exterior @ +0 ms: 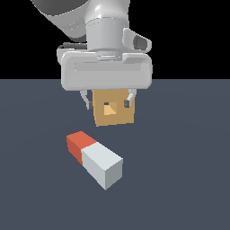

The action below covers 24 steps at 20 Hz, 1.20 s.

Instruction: Insert the peg into the horizontal hole in a box.

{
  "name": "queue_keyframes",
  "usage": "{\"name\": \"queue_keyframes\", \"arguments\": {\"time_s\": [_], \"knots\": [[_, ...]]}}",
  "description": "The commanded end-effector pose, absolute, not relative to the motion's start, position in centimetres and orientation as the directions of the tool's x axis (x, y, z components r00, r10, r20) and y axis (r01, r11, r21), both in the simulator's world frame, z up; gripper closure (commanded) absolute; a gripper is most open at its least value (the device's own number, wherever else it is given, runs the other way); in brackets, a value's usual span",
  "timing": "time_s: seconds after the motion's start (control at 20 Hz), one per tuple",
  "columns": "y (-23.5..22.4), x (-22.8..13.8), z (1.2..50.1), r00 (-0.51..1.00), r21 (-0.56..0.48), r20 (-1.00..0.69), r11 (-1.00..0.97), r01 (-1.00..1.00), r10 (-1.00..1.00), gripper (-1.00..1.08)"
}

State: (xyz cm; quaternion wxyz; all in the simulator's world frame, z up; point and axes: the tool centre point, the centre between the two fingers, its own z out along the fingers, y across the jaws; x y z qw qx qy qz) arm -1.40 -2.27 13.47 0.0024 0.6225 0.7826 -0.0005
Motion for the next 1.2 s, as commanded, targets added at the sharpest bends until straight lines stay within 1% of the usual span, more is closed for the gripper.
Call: {"name": "queue_keyframes", "arguments": {"time_s": [0.0, 0.7, 1.15], "knots": [[-3.0, -1.8, 12.8, -0.277, 0.002, -0.004, 0.277, 0.961, 0.961, -0.92], [-7.4, -2.8, 9.4, -0.547, 0.001, -0.001, 0.547, 0.837, 0.837, -0.92], [-9.4, -2.7, 7.8, -0.653, 0.001, 0.0, 0.653, 0.758, 0.758, -0.92]]}}
